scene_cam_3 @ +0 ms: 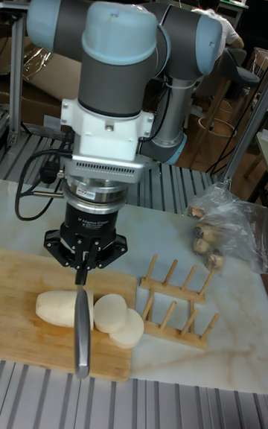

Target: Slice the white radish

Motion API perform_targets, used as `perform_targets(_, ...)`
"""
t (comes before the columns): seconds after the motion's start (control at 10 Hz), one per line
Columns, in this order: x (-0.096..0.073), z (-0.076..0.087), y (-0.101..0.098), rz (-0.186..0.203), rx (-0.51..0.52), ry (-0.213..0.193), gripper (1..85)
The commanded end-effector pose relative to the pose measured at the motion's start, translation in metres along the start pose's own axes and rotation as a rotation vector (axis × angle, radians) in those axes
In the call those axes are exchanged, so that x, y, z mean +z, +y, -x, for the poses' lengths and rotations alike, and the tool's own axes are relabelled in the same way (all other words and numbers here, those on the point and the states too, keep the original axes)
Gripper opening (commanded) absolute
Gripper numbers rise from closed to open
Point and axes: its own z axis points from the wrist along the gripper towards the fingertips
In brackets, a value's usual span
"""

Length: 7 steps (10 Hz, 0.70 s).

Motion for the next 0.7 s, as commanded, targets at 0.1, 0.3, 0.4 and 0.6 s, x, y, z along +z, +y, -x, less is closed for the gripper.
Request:
perform_targets(0.1, 0.012, 0.005, -0.003, 0.024, 0.013, -0.004, 1.3)
perform_targets(0.3, 0.018, 0.004, 0.002, 0.041, 0.023, 0.009, 1.3)
perform_targets(0.4, 0.02, 0.004, 0.005, 0.049, 0.025, 0.013, 1.3)
perform_targets(0.6, 0.021, 0.003, 0.007, 0.052, 0.019, 0.014, 1.3)
